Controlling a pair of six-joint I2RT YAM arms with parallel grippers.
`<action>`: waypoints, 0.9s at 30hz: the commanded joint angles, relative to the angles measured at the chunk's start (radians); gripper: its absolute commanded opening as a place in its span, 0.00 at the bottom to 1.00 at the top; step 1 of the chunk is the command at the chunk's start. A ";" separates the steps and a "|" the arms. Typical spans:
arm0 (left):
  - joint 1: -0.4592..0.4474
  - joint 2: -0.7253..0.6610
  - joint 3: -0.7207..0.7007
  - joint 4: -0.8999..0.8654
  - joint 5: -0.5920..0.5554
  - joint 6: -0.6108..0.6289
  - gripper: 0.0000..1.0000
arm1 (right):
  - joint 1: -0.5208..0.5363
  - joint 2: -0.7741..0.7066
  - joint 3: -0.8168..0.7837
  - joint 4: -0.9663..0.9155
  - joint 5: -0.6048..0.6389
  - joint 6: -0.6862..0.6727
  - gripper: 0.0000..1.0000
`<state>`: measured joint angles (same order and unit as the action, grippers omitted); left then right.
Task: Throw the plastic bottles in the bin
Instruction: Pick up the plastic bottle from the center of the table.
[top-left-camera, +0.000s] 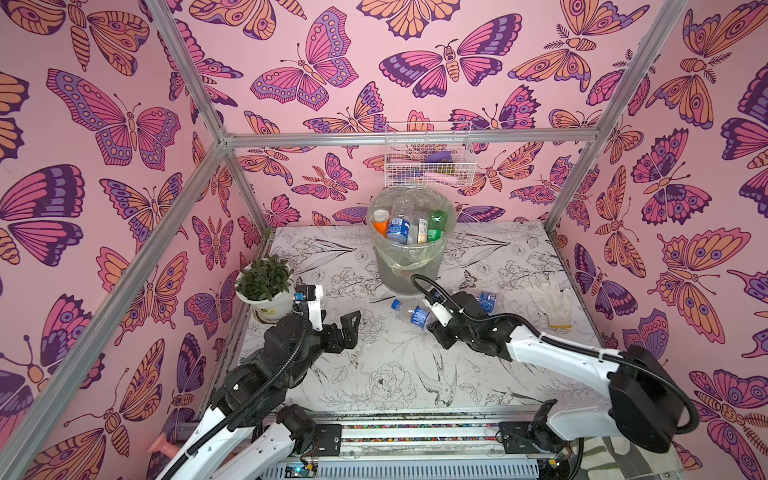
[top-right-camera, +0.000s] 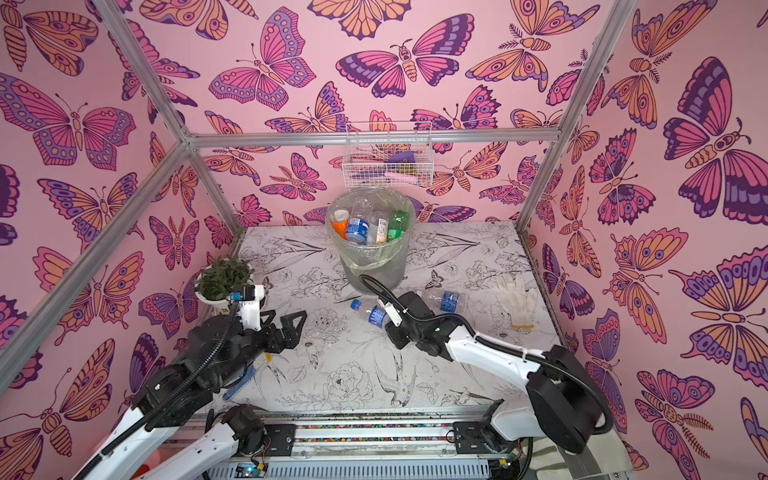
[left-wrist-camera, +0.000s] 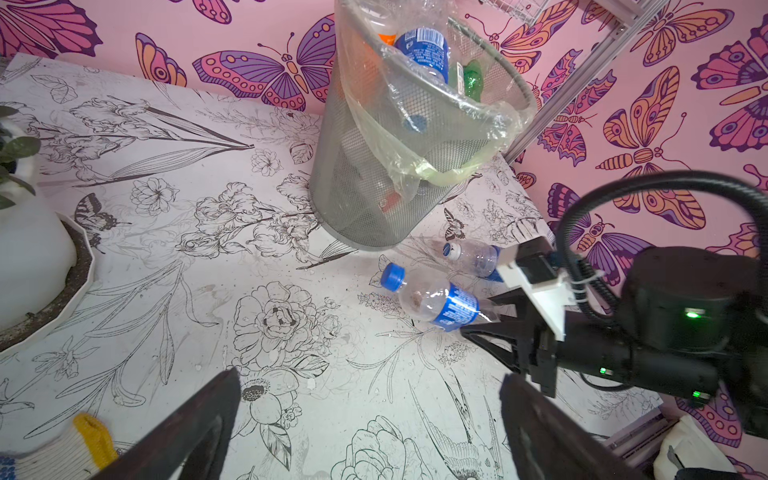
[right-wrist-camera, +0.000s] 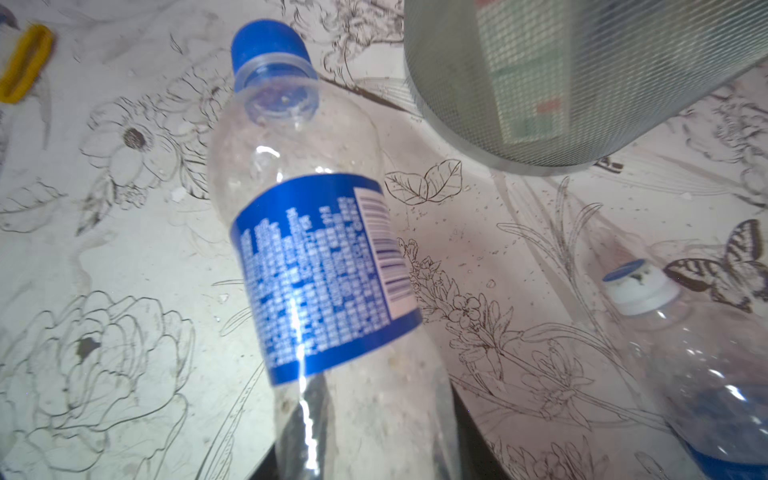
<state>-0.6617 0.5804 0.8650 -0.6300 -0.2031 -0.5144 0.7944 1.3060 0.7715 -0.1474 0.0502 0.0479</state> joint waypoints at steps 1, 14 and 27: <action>-0.004 0.004 -0.012 -0.011 -0.009 -0.005 0.99 | 0.016 -0.114 -0.005 -0.096 0.056 0.033 0.08; -0.004 0.006 -0.012 -0.010 -0.010 -0.008 1.00 | 0.018 -0.516 0.125 -0.262 0.240 0.059 0.04; -0.005 0.029 -0.001 -0.008 -0.010 -0.001 1.00 | 0.018 -0.480 0.332 -0.290 0.303 0.023 0.00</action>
<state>-0.6617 0.6075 0.8639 -0.6296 -0.2031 -0.5148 0.8070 0.8024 1.0603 -0.4229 0.3256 0.0952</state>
